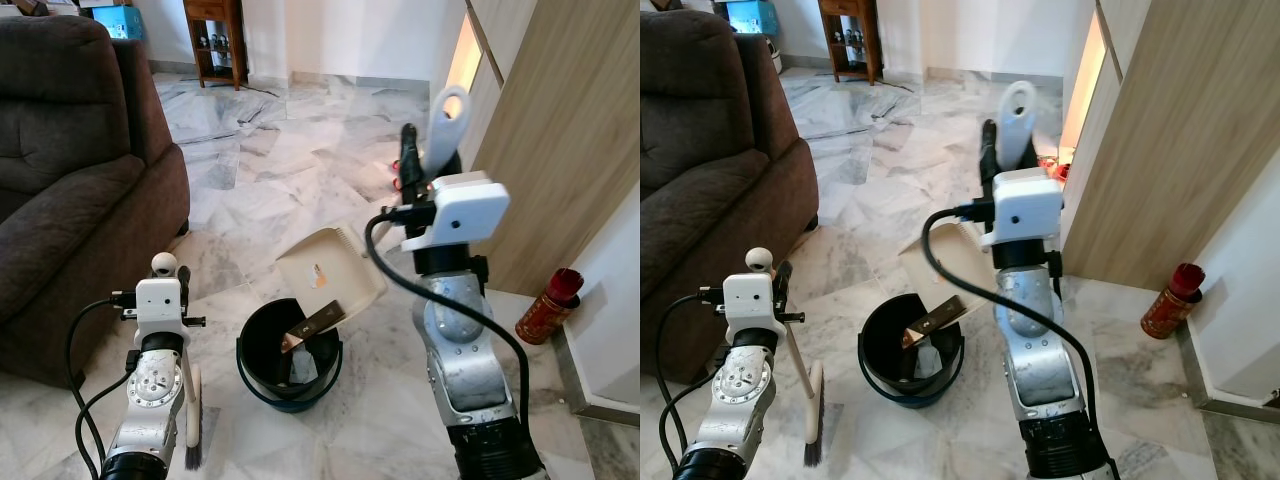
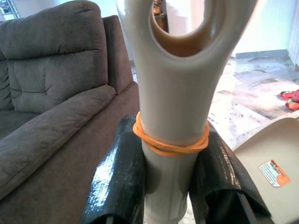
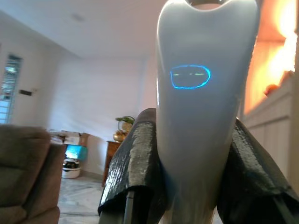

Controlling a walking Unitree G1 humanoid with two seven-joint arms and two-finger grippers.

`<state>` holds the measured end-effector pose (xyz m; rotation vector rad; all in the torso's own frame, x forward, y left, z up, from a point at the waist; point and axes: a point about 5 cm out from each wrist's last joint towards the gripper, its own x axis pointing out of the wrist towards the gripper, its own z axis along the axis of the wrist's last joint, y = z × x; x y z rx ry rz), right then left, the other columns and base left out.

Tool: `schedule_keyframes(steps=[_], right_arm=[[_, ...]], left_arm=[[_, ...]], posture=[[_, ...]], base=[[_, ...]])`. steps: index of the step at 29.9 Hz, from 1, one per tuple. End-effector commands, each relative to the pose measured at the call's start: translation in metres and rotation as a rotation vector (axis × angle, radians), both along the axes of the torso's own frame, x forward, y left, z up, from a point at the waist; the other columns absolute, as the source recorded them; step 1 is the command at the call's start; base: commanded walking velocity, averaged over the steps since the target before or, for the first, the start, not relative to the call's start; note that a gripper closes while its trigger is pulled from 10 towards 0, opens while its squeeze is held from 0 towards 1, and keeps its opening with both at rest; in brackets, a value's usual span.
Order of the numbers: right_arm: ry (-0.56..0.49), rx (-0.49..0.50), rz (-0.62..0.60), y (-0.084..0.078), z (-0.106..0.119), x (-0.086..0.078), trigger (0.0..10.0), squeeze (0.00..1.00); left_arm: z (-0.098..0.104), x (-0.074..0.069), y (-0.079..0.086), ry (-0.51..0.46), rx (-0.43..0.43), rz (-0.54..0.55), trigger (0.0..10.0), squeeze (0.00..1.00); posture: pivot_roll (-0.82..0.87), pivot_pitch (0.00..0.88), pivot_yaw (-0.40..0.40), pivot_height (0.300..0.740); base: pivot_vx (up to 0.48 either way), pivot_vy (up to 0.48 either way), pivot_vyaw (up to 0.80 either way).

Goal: Sweep floor

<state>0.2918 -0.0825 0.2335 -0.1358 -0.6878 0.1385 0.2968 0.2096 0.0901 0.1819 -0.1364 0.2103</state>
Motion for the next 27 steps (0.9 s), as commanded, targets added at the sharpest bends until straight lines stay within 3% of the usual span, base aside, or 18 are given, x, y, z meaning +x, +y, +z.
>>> schedule_keyframes(steps=[1, 6, 11, 17, 21, 27], right_arm=[[-0.137, -0.022, 0.044, 0.011, 0.021, -0.013, 10.0, 0.00], [-0.129, -0.020, 0.068, 0.017, 0.019, -0.014, 10.0, 0.00], [-0.125, -0.049, 0.012, 0.011, 0.016, -0.010, 10.0, 0.00], [-0.141, -0.076, -0.150, -0.014, 0.019, 0.002, 10.0, 0.00], [-0.080, -0.105, -0.302, -0.035, 0.007, 0.014, 10.0, 0.00], [0.044, -0.014, -0.380, -0.057, -0.021, 0.026, 10.0, 0.00]], left_arm=[[0.010, 0.002, -0.002, -0.056, 0.015, -0.008, 10.0, 0.00], [0.010, 0.002, -0.003, -0.057, 0.013, -0.006, 10.0, 0.00], [0.010, 0.001, -0.003, -0.057, 0.011, -0.006, 10.0, 0.00], [0.010, 0.002, -0.003, -0.059, 0.008, -0.007, 10.0, 0.00], [0.010, 0.002, -0.003, -0.058, 0.005, -0.010, 10.0, 0.00], [0.010, 0.002, -0.004, -0.057, 0.002, -0.020, 10.0, 0.00]], posture=[[0.11, 0.000, 0.002, 0.740], [0.11, 0.000, -0.001, 0.740], [0.11, 0.000, -0.001, 0.740], [0.11, 0.000, -0.001, 0.740], [0.11, 0.000, -0.002, 0.740], [0.11, 0.000, -0.004, 0.740]], base=[[0.000, 0.000, 0.00], [0.000, 0.000, 0.00], [0.000, 0.000, 0.00], [0.000, 0.000, 0.00], [0.000, 0.000, 0.00], [0.000, 0.000, 0.00]])
